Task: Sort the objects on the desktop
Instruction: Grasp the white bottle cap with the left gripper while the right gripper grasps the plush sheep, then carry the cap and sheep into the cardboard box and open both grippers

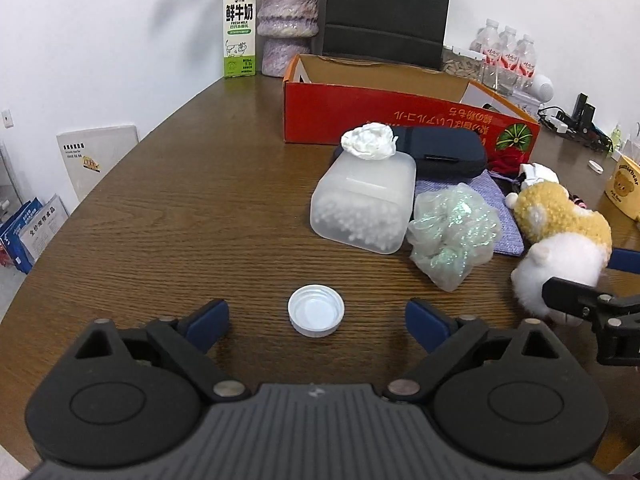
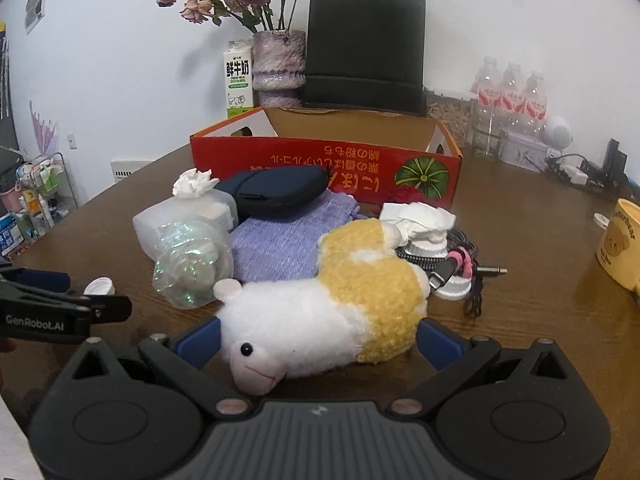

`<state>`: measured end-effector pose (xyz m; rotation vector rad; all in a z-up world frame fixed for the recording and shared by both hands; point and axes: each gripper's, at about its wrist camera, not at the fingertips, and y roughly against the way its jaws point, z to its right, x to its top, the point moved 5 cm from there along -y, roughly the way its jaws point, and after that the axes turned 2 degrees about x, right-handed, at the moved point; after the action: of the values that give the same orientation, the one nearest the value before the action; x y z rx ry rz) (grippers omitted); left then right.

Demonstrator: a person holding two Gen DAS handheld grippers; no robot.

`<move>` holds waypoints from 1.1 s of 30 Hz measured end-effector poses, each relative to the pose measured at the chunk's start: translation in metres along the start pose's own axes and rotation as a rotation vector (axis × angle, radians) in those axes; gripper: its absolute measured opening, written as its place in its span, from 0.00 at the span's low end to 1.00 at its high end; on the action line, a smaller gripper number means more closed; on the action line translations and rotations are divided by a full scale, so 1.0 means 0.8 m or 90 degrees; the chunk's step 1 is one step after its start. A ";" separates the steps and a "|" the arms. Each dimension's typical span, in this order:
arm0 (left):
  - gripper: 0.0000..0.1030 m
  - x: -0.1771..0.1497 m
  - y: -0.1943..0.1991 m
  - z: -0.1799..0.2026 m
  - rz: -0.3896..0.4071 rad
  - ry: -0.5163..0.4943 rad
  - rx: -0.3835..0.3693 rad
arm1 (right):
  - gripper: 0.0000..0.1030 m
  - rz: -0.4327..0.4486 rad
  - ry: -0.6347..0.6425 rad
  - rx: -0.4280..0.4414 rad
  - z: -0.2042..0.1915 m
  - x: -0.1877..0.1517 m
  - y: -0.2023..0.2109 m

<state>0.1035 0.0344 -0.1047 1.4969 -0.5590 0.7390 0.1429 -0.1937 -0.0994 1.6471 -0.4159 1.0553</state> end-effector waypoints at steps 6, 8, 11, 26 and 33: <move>0.86 0.003 -0.003 0.001 0.007 -0.005 0.000 | 1.00 0.006 0.010 0.010 0.000 0.011 -0.001; 0.81 0.003 -0.002 0.001 0.008 -0.006 0.002 | 1.00 0.022 0.011 0.015 0.000 0.021 0.007; 0.67 0.006 -0.001 0.002 0.009 -0.009 0.000 | 1.00 0.026 0.012 0.019 0.005 0.036 0.010; 0.28 0.016 -0.004 -0.001 0.014 -0.009 -0.018 | 0.73 -0.060 -0.017 0.002 0.036 0.057 -0.046; 0.28 0.026 -0.005 0.002 0.024 -0.013 -0.024 | 0.50 -0.091 0.008 0.039 0.034 0.060 -0.050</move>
<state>0.1204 0.0346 -0.0919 1.4640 -0.6153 0.7396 0.2095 -0.1926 -0.0855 1.6970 -0.2568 0.9791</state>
